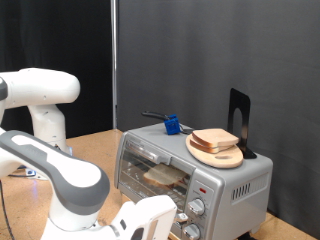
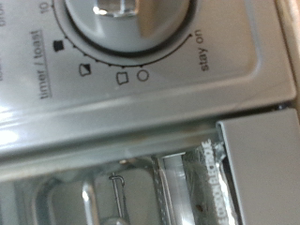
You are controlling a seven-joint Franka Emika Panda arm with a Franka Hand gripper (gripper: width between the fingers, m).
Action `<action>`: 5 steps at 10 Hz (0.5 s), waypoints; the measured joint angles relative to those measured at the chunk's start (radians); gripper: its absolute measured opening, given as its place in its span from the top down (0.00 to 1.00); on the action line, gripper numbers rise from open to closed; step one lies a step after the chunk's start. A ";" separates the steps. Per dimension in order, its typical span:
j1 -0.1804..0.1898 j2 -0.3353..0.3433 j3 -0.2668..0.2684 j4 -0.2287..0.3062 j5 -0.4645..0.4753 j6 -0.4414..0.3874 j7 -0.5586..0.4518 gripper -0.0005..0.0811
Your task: Make a piece of toast with the oven
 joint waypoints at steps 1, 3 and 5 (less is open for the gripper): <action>-0.005 0.000 0.000 0.000 0.000 -0.008 0.000 0.26; -0.007 0.000 0.001 0.000 0.000 -0.009 -0.001 0.16; -0.002 0.000 0.001 0.000 0.000 -0.003 -0.014 0.16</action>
